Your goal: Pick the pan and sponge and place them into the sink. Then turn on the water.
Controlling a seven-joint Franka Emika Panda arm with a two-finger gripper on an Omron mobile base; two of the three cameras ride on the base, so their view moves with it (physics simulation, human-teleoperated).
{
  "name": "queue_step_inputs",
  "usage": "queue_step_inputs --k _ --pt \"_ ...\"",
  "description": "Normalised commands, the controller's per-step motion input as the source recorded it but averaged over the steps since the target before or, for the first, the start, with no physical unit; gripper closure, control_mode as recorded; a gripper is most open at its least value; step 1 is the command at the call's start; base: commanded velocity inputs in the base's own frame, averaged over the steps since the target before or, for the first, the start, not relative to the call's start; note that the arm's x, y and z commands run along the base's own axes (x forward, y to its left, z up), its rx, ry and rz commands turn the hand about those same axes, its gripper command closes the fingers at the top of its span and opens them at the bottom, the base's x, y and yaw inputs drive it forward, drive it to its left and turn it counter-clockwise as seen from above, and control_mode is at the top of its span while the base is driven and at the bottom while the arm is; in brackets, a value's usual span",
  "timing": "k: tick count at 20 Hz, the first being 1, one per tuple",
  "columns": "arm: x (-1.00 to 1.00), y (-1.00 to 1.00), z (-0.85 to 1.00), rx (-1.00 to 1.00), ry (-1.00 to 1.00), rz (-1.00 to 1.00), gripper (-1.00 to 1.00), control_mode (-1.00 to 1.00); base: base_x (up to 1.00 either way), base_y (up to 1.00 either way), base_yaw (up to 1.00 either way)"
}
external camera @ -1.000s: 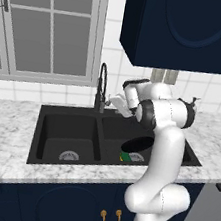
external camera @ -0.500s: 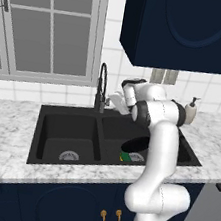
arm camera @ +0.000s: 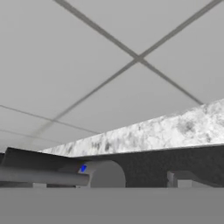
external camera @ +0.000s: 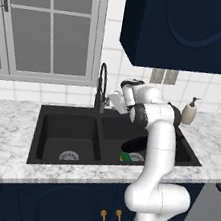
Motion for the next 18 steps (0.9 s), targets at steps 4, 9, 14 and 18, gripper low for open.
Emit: queue_step_inputs --k 4,9,14,18 --pt "0.1 0.16 -0.16 0.0 0.0 0.0 -1.0 -1.0 0.0 0.0 0.0" --pt "0.0 0.07 -0.08 0.0 0.0 0.0 1.0 -1.0 0.0 0.0 0.0" --pt "0.0 0.0 -0.06 0.0 0.0 -0.01 1.0 -1.0 0.0 0.0 0.0" --pt "0.0 0.0 -0.21 0.09 0.0 -0.04 1.0 -1.0 0.0 0.0 0.0"
